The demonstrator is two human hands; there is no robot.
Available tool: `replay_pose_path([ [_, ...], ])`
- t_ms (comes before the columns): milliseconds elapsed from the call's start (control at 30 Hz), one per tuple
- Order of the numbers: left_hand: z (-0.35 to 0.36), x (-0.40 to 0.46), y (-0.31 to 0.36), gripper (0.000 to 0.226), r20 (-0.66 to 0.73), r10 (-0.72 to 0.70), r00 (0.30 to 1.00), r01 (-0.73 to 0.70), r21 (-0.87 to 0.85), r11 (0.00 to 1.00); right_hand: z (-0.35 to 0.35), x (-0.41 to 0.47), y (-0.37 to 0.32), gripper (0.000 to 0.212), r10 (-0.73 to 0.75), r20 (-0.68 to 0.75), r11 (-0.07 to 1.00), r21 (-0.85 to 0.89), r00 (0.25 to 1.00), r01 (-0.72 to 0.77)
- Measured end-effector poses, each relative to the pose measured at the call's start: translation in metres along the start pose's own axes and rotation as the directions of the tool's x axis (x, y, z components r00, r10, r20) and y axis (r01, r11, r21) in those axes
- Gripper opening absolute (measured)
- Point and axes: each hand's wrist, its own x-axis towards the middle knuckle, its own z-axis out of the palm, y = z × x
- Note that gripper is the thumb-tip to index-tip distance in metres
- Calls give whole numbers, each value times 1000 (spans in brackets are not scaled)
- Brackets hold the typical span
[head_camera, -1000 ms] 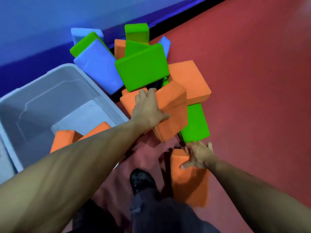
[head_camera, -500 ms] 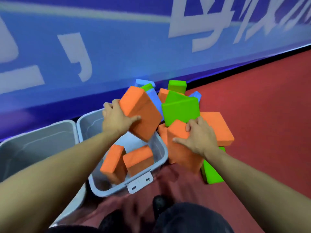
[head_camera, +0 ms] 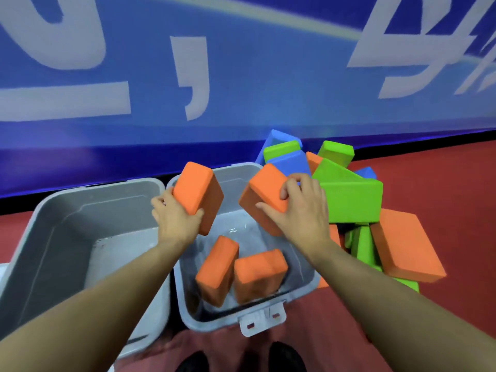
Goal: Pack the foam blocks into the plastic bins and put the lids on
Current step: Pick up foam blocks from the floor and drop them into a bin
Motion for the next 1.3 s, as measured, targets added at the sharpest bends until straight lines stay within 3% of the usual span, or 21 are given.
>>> replay_pose_path([
  [267, 45, 0, -53, 86, 71, -89, 994, 88, 7, 996, 101, -35, 4, 51, 227, 111, 972, 42, 968, -233],
  [367, 59, -2, -70, 89, 170, -121, 978, 113, 55, 992, 126, -46, 8, 43, 275, 255, 957, 19, 927, -290],
  [433, 67, -2, -79, 86, 274, -144, 951, 112, 130, 985, 139, -52, 11, 33, 304, 443, 940, 4, 844, -340],
  [500, 72, -4, -85, 86, 349, -160, 923, 92, 202, 975, 149, -59, 14, 36, 329, 592, 917, -14, 736, -399],
  [600, 77, -11, -89, 91, 436, -175, 883, 40, 300, 953, 155, -68, 13, 46, 327, 710, 898, -27, 624, -439],
  [667, 77, -17, -87, 90, 445, -184, 877, 22, 345, 938, 154, -69, 12, 48, 313, 742, 893, -17, 593, -451],
  [833, 75, -26, -84, 77, 411, -47, 910, -123, 378, 918, 133, -68, 20, 48, 249, 709, 920, 41, 660, -390],
  [1067, 78, -35, -60, 71, 439, 113, 891, -314, 417, 853, 89, -75, 63, 52, 93, 673, 985, 45, 734, -166],
  [1300, 112, -71, -12, 75, 543, 362, 758, -588, 327, 740, 50, -94, 115, 58, 141, 641, 985, -14, 754, -172],
])
